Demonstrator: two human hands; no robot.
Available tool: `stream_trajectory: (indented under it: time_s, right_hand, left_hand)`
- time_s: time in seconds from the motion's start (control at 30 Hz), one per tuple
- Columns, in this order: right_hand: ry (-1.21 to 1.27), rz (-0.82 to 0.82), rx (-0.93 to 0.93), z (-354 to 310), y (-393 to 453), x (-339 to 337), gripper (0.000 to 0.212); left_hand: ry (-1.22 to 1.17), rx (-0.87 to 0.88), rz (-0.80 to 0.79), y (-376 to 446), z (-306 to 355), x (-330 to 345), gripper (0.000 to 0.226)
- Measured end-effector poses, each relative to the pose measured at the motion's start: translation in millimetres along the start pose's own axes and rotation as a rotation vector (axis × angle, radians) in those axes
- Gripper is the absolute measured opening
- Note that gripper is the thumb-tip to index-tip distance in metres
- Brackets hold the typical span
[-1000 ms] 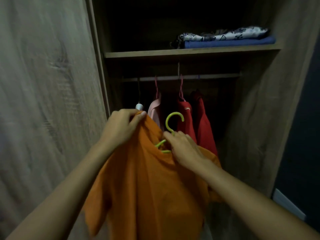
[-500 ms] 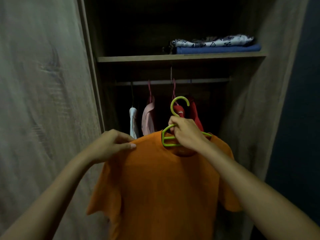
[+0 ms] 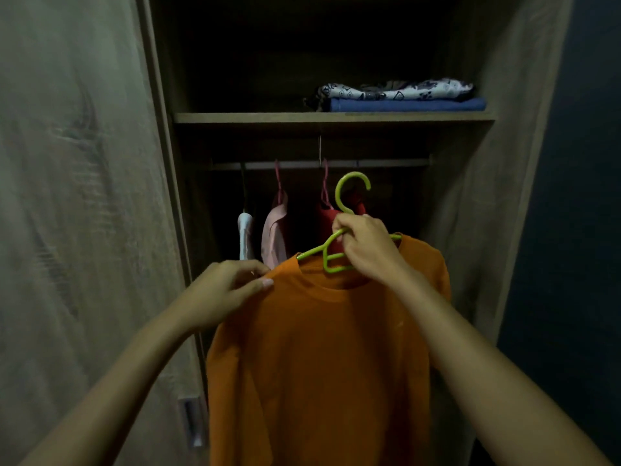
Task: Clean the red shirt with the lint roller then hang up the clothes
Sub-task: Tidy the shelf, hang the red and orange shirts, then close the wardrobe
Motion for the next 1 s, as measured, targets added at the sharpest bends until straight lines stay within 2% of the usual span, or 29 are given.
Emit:
stream_trajectory:
  time_s: [0.1,0.17,0.3,0.33,0.4,0.43,0.5,0.57,0.67,0.77,0.83,0.9,1.0]
  right_hand:
    - [-0.056,-0.033,-0.018,1,3,-7,0.039]
    - [-0.061,-0.013,0.088,19,0,-8,0.036]
    - [-0.010,0.355,0.361,44,-61,-18,0.028]
    - [0.033,0.378,0.396,48,-81,-10,0.025]
    - [0.205,0.222,0.459,56,-102,14,0.021]
    - [0.302,0.131,0.496,60,-104,22,0.031]
    - [0.392,0.071,0.554,74,-95,18,0.050]
    - [0.370,0.139,0.574,83,-83,-4,0.055]
    - [0.401,0.230,0.590,98,-75,-26,0.041]
    - [0.471,0.257,0.668,117,-75,-35,0.024]
    - [0.469,0.250,0.716,138,-78,-32,0.018]
    - [0.430,0.260,0.775,161,-85,-27,0.015]
    - [0.373,0.273,0.845,185,-88,-22,0.020]
  left_hand:
    - [-0.055,-0.002,-0.042,8,13,11,0.018]
    - [-0.155,-0.001,0.025,12,20,22,0.021]
    - [-0.315,-0.103,0.293,24,26,62,0.021]
    - [-0.340,-0.130,0.332,28,27,74,0.022]
    - [-0.360,-0.154,0.403,35,35,90,0.018]
    - [-0.362,-0.142,0.428,38,43,96,0.016]
    - [-0.355,-0.084,0.444,43,62,103,0.015]
    - [-0.368,-0.014,0.435,50,81,106,0.017]
    - [-0.439,0.106,0.370,63,104,105,0.024]
    - [-0.515,0.283,0.197,69,125,116,0.031]
    - [-0.536,0.326,0.150,77,128,122,0.031]
    - [-0.463,0.318,0.254,95,121,119,0.031]
    - [-0.200,0.269,0.417,142,108,112,0.038]
Point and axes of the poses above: each hand's wrist, its own y-axis towards the middle knuckle, its own x-axis out of the palm, z = x × y, the point moved 8 cm from there along y, towards the middle knuckle, and after that the axes turned 1 degree about -y, right-handed, at the moved point
